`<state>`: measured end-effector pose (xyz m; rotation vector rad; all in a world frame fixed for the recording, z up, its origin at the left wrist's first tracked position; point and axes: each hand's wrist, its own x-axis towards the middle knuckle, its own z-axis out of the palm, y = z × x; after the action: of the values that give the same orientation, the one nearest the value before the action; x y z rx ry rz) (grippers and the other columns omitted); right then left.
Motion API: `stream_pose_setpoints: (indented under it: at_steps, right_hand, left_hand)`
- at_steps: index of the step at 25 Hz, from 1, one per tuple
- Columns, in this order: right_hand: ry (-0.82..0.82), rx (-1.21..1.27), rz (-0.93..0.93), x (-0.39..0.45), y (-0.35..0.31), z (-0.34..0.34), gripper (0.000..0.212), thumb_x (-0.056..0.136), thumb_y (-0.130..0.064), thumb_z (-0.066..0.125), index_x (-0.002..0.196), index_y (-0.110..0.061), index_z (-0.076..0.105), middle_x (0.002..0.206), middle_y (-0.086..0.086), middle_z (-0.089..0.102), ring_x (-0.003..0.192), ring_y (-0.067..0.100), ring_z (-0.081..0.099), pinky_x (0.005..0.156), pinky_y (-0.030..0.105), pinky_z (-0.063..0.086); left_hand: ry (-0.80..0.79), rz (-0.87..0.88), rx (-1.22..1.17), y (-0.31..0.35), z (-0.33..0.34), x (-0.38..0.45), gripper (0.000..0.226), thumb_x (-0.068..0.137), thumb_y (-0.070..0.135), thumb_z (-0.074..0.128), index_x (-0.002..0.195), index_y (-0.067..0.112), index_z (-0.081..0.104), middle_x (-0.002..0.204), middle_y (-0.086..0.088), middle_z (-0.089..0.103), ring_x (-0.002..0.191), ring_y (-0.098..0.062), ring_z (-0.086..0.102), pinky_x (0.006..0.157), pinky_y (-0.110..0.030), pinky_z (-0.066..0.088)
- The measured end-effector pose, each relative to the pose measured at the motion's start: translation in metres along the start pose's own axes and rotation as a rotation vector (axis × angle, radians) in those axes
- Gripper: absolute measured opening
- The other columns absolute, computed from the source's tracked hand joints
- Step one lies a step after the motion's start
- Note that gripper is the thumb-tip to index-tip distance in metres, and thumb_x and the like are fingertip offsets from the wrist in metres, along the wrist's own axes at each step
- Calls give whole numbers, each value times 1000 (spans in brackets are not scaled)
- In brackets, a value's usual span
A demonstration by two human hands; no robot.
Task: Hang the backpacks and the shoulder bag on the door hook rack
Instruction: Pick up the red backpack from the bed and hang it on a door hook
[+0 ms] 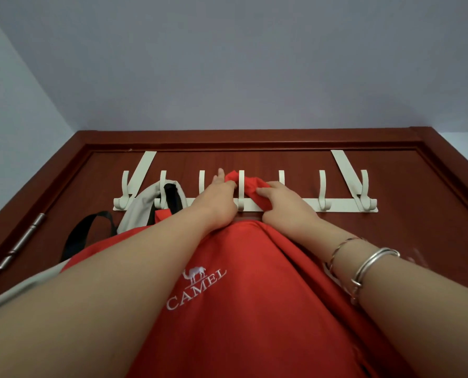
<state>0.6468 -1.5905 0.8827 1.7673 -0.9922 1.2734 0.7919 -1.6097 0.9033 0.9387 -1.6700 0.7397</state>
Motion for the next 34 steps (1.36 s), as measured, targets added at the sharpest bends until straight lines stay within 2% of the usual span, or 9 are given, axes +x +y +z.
stream_pose_setpoints:
  at_steps: [7,14,17,19,21,24,27,31,34]
  right_hand:
    - [61,27,-39,-40,-2,26,66,80,-7,48,142,-25,36,152,0,34,148,18,7,113,49,17]
    - [36,135,5,-72,-1,17,65,81,-3,44,142,-23,36,153,7,31,146,25,16,116,47,19]
    - [89,190,53,-107,0,0,61,82,-2,45,140,-20,39,152,8,34,144,23,22,118,40,17]
    - [114,222,106,-139,-1,-15,56,84,-1,46,137,-15,44,146,9,43,138,22,33,111,21,18]
    - [111,192,206,-178,-5,-33,52,85,-1,46,136,-14,46,143,8,46,133,21,40,102,15,23]
    - [105,107,357,-236,-17,-65,52,85,-3,45,134,-19,48,138,6,50,121,23,52,92,22,39]
    - [82,19,453,-291,-42,-102,51,85,-2,44,133,-19,50,136,6,52,126,17,47,104,23,33]
    - [-16,-75,628,-367,-82,-162,46,90,-7,41,132,-24,51,136,0,53,112,6,49,92,16,34]
    - [-45,-144,760,-429,-113,-229,44,93,-11,39,132,-29,49,141,-6,48,126,7,43,98,18,26]
  left_hand:
    - [-31,61,-56,-13,5,-43,66,80,-7,38,143,15,38,160,-15,10,148,-27,14,119,-38,19]
    - [25,105,-83,-3,-4,-92,57,85,-3,38,138,15,42,162,-10,1,149,-25,7,119,-34,14]
    - [102,150,-138,20,-10,-116,45,82,1,43,124,12,53,154,-8,30,145,-24,23,118,-38,21]
    - [153,135,-254,37,-11,-139,38,81,3,45,115,12,58,140,-4,48,136,-21,37,114,-35,28]
    - [130,114,-374,51,-6,-170,35,81,2,46,111,12,61,137,-4,51,133,-20,42,112,-35,29]
    - [81,166,-517,72,1,-220,35,79,-1,45,107,11,63,131,-5,56,129,-20,45,110,-38,31]
    - [50,225,-662,93,-6,-264,36,75,-3,44,100,12,65,118,-5,64,117,-22,54,105,-41,35]
    - [-90,263,-873,138,-18,-325,29,79,-1,46,95,13,66,100,-3,69,101,-23,60,96,-40,41]
    - [-228,238,-1046,193,-41,-365,26,84,1,46,94,14,67,100,0,68,95,-23,60,89,-34,43]
